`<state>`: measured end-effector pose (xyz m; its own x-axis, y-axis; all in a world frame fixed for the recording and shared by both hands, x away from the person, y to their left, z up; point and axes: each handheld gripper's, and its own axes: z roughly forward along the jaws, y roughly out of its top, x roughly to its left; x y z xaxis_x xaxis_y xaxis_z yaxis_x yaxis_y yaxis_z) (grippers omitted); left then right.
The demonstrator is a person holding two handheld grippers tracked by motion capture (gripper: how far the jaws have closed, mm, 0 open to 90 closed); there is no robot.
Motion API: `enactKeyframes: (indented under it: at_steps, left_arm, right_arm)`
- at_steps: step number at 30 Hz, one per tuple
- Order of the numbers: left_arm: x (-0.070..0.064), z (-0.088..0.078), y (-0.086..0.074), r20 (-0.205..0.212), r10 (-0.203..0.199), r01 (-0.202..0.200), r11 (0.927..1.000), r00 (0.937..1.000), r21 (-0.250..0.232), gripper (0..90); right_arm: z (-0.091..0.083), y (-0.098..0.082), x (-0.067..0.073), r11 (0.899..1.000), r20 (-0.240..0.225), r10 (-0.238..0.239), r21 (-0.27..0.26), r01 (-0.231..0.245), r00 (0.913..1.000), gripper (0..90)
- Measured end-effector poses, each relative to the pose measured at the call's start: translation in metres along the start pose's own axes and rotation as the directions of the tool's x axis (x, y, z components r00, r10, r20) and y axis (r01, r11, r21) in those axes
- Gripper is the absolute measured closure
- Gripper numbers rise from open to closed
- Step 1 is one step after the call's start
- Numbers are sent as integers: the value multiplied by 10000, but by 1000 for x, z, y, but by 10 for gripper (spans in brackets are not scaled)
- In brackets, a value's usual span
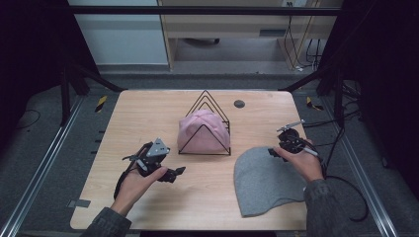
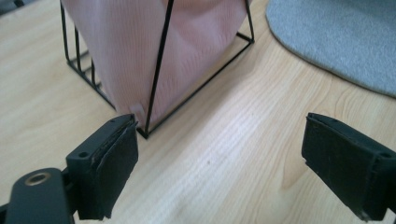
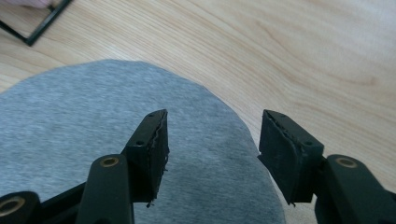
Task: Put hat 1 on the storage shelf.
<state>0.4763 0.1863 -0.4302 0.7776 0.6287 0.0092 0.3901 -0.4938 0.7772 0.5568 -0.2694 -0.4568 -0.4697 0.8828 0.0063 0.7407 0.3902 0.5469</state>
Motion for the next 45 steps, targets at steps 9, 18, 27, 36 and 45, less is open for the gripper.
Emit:
enactKeyframes:
  at_steps: [9, 18, 27, 36, 45]
  left_arm:
    - [4, -4, -20, -164, -377, 382, 9988, 9992, 306, 105]
    - [8, -6, -21, -201, -529, 532, 9984, 9984, 165, 105]
    - [8, -5, -21, -296, -505, 512, 9984, 9983, 243, 112]
    - [7, -5, -21, -274, -454, 461, 9986, 9986, 269, 113]
    - [10, -6, -23, -203, -549, 554, 9981, 9983, 287, 105]
  right_arm:
    - [8, -10, -10, 9993, -32, 145, 344, -144, 9999, 408]
    - [13, -9, -9, 9989, -218, 27, 472, -17, 9998, 459]
    - [15, -9, -4, 9965, -198, -505, 659, 517, 9985, 646]
    - [14, -12, -2, 9941, -152, -812, 710, 820, 9966, 817]
    - [5, -16, 4, 9957, -357, -875, 273, 884, 9955, 864]
